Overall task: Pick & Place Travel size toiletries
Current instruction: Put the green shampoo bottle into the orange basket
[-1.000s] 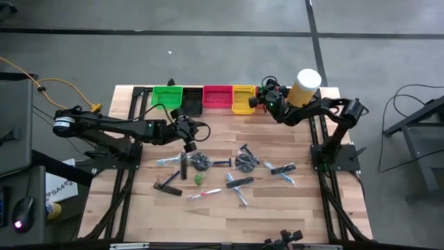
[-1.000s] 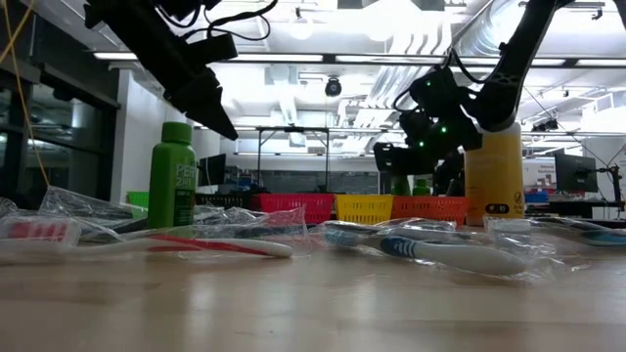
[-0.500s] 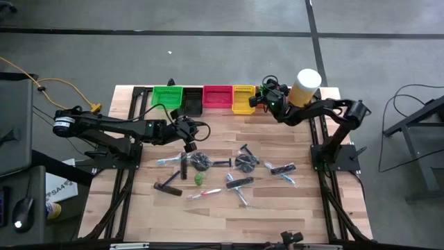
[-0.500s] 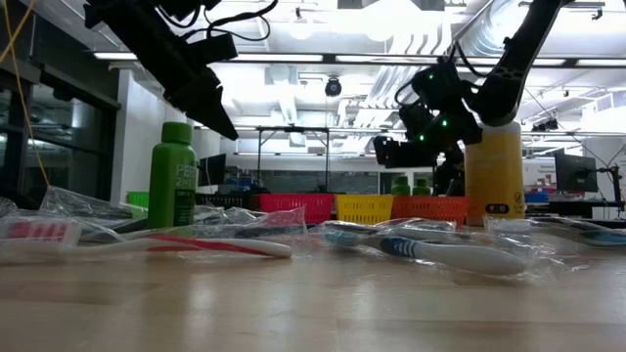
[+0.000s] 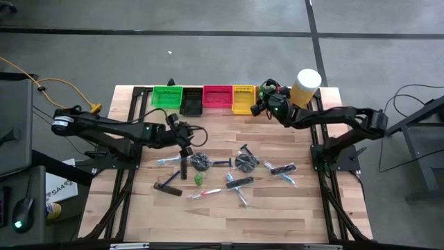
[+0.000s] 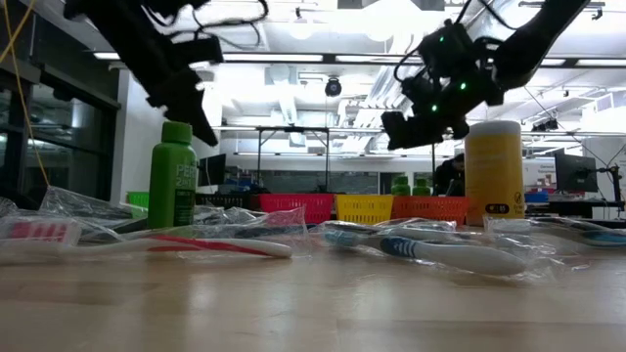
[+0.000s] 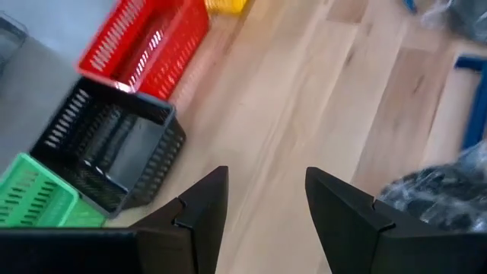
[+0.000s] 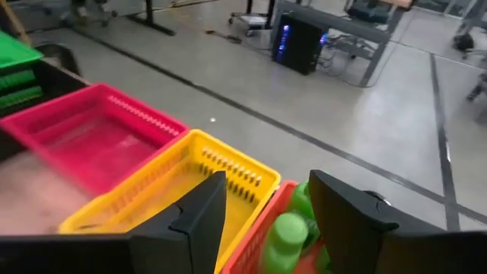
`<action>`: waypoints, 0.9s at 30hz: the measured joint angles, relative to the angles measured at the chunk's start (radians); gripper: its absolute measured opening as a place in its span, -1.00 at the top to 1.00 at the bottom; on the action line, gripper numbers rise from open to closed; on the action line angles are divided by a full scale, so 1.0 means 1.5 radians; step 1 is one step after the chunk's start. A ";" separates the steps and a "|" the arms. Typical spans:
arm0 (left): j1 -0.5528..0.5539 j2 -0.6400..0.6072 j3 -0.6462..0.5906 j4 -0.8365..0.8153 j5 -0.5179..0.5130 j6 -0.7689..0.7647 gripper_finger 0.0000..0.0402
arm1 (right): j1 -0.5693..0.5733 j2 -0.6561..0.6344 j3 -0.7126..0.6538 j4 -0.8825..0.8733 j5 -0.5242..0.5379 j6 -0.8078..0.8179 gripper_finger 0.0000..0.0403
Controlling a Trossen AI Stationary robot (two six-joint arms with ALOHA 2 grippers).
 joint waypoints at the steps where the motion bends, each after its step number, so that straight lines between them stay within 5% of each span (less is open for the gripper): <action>1: -0.011 -0.003 0.001 -0.003 -0.012 -0.010 0.13 | 0.008 -0.009 0.000 -0.016 0.000 0.001 0.10; 11: -0.134 -0.025 0.000 -0.101 -0.125 -0.167 0.13 | 0.107 -0.067 0.000 -0.078 0.000 0.012 0.10; 27: -0.409 -0.020 0.000 -0.244 -0.259 -0.557 0.13 | 0.293 -0.066 0.000 -0.089 0.022 0.093 0.10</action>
